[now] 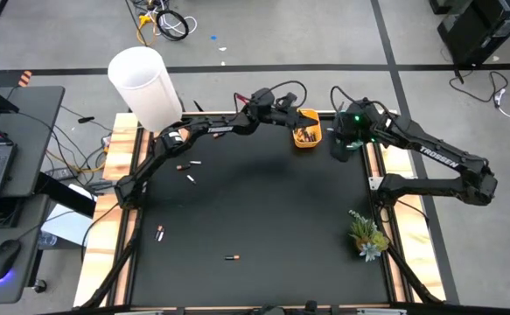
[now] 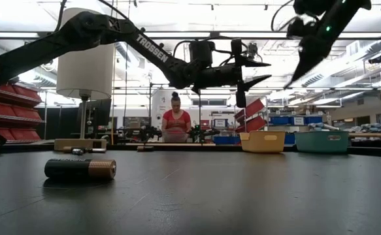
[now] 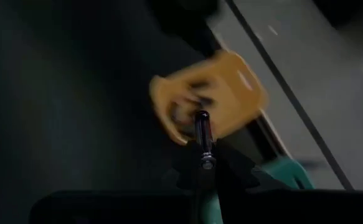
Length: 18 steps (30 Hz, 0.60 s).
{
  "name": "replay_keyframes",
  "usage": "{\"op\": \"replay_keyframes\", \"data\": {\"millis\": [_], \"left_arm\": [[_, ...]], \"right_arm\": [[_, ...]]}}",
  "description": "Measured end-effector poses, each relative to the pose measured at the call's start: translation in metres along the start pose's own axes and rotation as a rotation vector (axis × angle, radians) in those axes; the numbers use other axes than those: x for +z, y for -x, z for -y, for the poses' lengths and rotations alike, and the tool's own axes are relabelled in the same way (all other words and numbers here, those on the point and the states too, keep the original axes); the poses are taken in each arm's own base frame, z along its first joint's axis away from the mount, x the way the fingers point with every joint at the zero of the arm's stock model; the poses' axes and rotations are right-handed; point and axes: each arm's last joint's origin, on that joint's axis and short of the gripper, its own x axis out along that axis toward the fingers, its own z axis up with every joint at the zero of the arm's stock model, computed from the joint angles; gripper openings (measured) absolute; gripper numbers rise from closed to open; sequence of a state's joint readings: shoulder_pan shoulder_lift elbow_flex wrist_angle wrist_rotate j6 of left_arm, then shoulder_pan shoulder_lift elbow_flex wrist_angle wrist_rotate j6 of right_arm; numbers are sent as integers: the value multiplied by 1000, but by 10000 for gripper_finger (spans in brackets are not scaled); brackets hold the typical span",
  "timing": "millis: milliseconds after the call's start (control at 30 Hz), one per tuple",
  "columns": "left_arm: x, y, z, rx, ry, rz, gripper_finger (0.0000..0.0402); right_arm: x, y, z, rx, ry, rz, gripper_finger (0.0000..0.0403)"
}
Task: Sort batteries
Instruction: Put the silver battery into the blue bin
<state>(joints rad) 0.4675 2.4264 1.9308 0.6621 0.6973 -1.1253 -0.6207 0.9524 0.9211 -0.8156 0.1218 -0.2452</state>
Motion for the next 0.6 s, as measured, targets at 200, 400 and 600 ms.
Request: {"op": "replay_keyframes", "data": {"millis": [200,400,600], "left_arm": [[-2,-2,0,14,-14,28,142],[-7,-6,2,6,-2,23,142],[-4,-5,6,-38,9,43,142]], "right_arm": [[-6,-20,25,-215,-124,-150,35],[-15,-43,46,-295,-198,-299,35],[-25,-64,60,-309,-233,-424,46]]}}
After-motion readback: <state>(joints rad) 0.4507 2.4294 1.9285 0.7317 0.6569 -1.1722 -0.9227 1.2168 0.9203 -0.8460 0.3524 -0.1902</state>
